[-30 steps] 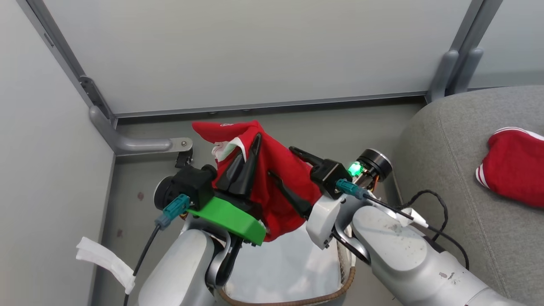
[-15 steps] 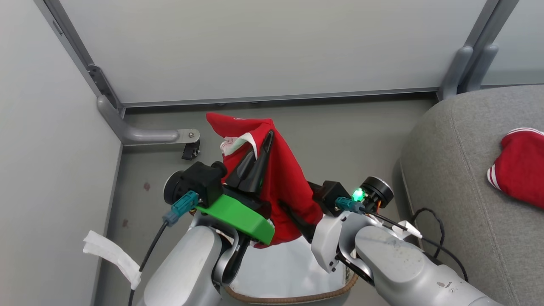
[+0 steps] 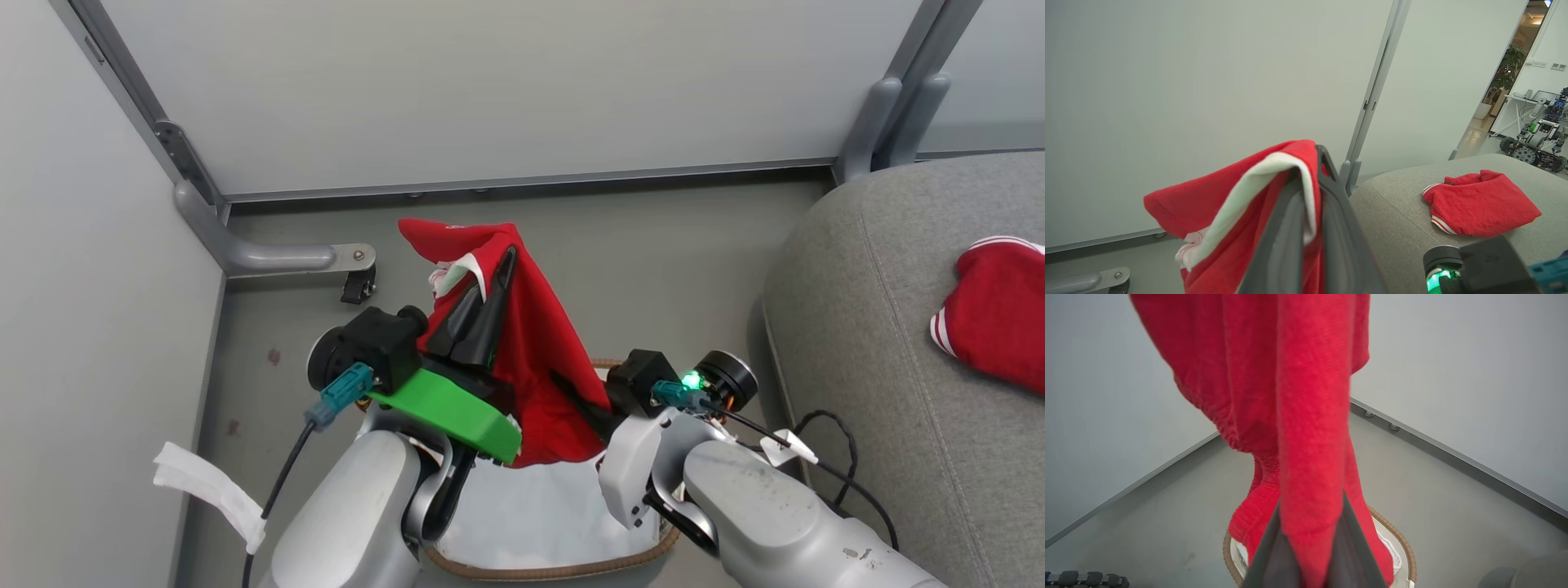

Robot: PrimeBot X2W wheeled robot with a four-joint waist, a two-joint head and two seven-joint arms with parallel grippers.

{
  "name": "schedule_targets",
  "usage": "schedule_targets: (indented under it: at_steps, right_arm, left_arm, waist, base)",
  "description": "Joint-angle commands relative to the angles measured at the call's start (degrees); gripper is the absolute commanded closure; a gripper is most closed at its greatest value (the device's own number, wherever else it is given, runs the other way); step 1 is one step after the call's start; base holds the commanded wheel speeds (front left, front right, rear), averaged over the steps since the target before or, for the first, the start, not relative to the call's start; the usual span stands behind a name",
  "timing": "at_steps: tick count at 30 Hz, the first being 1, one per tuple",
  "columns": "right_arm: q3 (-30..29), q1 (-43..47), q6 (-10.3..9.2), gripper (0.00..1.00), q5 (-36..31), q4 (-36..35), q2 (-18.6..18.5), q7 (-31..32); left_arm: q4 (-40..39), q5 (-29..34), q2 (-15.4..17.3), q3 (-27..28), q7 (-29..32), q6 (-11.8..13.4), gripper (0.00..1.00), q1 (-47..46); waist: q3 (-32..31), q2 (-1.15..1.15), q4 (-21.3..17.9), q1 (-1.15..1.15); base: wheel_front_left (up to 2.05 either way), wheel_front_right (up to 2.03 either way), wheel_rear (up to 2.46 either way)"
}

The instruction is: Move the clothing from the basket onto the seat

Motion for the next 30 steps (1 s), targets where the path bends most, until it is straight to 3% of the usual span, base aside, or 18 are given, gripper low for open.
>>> schedule_targets:
  at_steps: [1, 3, 4, 5, 13, 18, 30]
  right_arm:
    - [-0.46, 0.49, -0.06, 1.0, 0.09, -0.7, -0.22, -0.1]
    - [-1.6, 0.61, -0.06, 1.0, -0.09, -1.62, -0.23, -0.1]
    - [-2.19, 0.74, -0.06, 1.0, -0.41, -2.19, -0.23, -0.1]
    - [-2.61, 0.93, -0.06, 1.0, -0.6, -2.74, -0.21, -0.11]
    - [-9.08, 3.9, -0.06, 1.0, -1.18, -10.37, -0.24, -0.1]
    - [-15.4, 7.32, -0.06, 1.0, -2.27, -16.2, -0.24, -0.11]
    - [-23.86, 13.46, -0.06, 1.0, -4.89, -24.46, -0.22, -0.11]
  left_arm:
    - [0.01, 0.04, -0.02, 0.2, -0.02, 0.19, 1.0, -0.57]
    - [0.19, 0.27, -0.02, 0.4, -0.02, 0.32, 1.0, -0.52]
    - [0.61, 0.36, 0.0, 0.57, -0.02, 0.53, 0.6, -0.35]
    - [0.93, 0.66, 0.01, 0.68, 0.0, 0.67, 0.0, -0.33]
    - [3.3, 3.23, 0.73, 3.09, 0.02, 1.12, 0.0, 1.71]
    - [5.4, 4.93, 1.31, 4.54, 0.02, 0.93, 0.0, 3.78]
    - [6.74, 6.68, 0.93, 8.49, 0.02, 0.07, 0.0, 7.22]
  waist:
    - [0.13, 0.0, -0.18, 0.0]
    - [0.26, 0.0, -0.39, 0.0]
    - [0.3, 0.0, -0.53, 0.0]
    - [0.34, 0.0, -0.72, 0.0]
    - [0.45, 0.0, -4.62, 0.0]
    - [0.13, 0.0, -9.84, 0.0]
    - [-0.02, 0.0, -24.15, 0.0]
  base:
    - [0.0, 0.0, 0.0]
    - [0.0, 0.0, 0.0]
    - [0.0, 0.0, 0.0]
    - [0.0, 0.0, 0.0]
    - [0.0, 0.0, 0.0]
    - [0.0, 0.0, 0.0]
    - [0.0, 0.0, 0.0]
